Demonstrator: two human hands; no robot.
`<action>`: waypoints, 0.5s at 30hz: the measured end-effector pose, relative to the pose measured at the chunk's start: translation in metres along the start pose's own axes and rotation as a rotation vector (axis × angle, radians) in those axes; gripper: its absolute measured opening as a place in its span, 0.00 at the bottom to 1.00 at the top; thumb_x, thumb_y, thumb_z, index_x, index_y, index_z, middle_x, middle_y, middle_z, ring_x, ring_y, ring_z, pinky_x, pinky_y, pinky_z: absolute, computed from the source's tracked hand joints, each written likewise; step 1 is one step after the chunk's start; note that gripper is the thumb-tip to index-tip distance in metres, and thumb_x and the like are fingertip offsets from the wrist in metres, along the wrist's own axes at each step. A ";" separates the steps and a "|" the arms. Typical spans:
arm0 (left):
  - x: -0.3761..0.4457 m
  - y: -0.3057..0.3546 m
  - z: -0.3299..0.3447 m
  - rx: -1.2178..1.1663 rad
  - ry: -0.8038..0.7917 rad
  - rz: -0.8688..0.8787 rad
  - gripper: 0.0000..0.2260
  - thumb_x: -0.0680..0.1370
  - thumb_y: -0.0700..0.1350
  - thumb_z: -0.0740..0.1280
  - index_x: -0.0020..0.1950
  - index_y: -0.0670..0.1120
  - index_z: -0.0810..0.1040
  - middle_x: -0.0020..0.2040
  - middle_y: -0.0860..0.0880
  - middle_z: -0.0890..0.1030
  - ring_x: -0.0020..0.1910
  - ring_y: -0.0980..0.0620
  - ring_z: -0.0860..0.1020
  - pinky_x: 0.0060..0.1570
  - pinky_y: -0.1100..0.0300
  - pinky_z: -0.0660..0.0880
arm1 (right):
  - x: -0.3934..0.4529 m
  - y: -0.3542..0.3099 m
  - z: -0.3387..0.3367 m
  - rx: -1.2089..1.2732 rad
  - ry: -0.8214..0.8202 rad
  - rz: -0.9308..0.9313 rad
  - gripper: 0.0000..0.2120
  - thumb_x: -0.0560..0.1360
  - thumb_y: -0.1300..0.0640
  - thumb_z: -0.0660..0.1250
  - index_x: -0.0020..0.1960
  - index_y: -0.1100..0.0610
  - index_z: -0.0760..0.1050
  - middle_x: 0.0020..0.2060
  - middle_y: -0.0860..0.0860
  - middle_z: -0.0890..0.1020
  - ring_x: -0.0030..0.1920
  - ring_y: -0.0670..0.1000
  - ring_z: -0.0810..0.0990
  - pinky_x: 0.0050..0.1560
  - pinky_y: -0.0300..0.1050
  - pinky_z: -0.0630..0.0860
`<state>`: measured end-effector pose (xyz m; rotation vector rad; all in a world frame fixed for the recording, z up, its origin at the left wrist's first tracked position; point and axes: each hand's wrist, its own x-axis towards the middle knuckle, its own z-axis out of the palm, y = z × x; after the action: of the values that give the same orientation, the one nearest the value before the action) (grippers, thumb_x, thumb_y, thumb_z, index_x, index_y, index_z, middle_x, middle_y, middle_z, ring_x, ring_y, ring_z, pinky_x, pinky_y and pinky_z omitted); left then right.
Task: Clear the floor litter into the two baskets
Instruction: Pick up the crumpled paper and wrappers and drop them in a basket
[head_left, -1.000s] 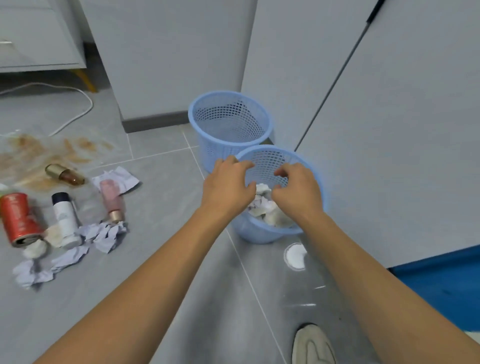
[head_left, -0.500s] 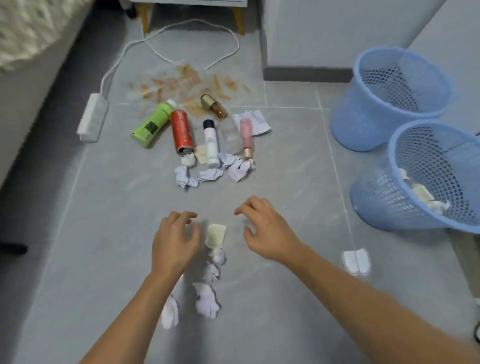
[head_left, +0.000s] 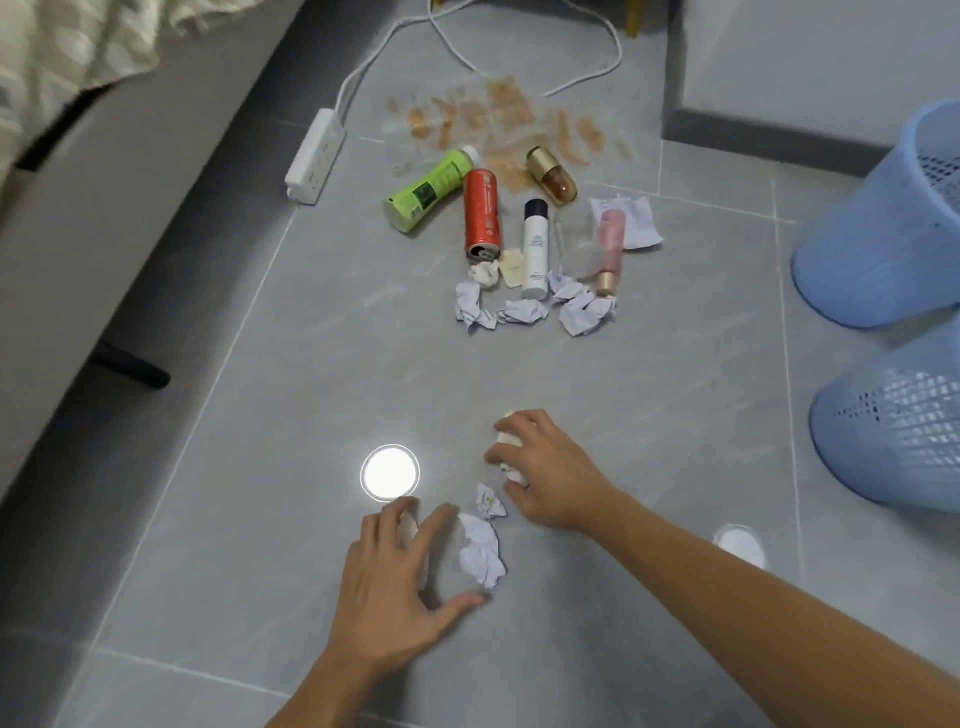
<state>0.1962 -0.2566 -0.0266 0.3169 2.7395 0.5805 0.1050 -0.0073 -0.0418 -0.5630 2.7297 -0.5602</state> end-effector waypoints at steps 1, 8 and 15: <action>0.000 0.006 0.004 0.021 -0.009 0.007 0.42 0.66 0.81 0.62 0.75 0.63 0.67 0.70 0.51 0.67 0.65 0.48 0.69 0.53 0.51 0.75 | -0.001 0.001 0.001 -0.009 0.016 -0.001 0.15 0.71 0.57 0.69 0.58 0.51 0.80 0.65 0.53 0.75 0.67 0.59 0.70 0.56 0.50 0.78; 0.023 0.032 0.033 0.084 -0.031 0.078 0.27 0.76 0.65 0.64 0.74 0.61 0.66 0.71 0.48 0.66 0.65 0.44 0.69 0.51 0.52 0.74 | -0.009 0.018 0.004 -0.051 0.059 0.022 0.14 0.75 0.60 0.69 0.60 0.51 0.77 0.61 0.52 0.72 0.60 0.58 0.68 0.38 0.49 0.80; 0.043 0.029 0.039 0.037 -0.011 0.084 0.18 0.72 0.35 0.66 0.59 0.51 0.73 0.59 0.51 0.68 0.53 0.46 0.69 0.41 0.55 0.73 | -0.013 0.033 0.008 -0.068 0.088 0.031 0.12 0.75 0.68 0.64 0.55 0.56 0.75 0.50 0.54 0.72 0.48 0.57 0.69 0.36 0.57 0.78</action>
<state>0.1746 -0.2052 -0.0593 0.4444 2.7393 0.5487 0.1088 0.0236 -0.0603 -0.5236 2.8447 -0.4978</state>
